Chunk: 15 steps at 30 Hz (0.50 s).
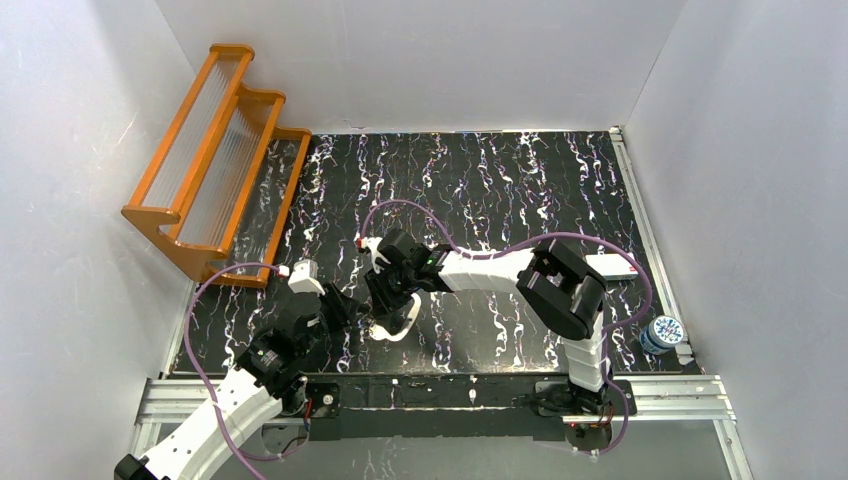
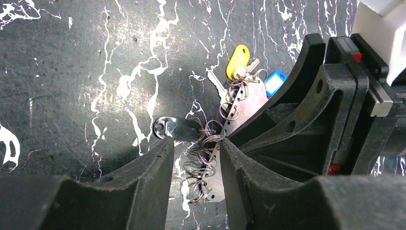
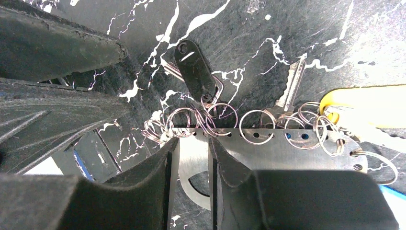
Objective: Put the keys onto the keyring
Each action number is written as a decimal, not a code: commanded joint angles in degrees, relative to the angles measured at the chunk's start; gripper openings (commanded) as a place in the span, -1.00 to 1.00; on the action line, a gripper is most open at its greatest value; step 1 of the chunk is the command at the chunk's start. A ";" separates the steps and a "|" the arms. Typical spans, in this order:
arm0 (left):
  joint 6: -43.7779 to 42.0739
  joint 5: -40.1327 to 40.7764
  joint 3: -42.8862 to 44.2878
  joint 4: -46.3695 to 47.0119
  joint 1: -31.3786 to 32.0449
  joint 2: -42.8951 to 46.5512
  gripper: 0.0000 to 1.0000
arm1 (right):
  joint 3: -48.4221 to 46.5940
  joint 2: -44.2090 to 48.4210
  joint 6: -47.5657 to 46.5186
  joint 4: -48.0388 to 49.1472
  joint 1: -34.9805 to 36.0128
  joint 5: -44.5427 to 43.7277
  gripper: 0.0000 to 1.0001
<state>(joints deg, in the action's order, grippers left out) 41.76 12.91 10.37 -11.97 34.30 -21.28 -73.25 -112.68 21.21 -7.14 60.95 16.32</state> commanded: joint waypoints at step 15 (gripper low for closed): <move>-0.05 0.45 -0.01 0.70 0.24 -0.18 -0.22 | -2.76 -2.00 -1.11 4.27 0.31 3.96 -0.29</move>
<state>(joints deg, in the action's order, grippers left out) 41.78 12.88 10.37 -11.97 34.30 -21.28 -73.41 -114.06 20.91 -5.48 60.95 18.41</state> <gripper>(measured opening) 0.389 0.360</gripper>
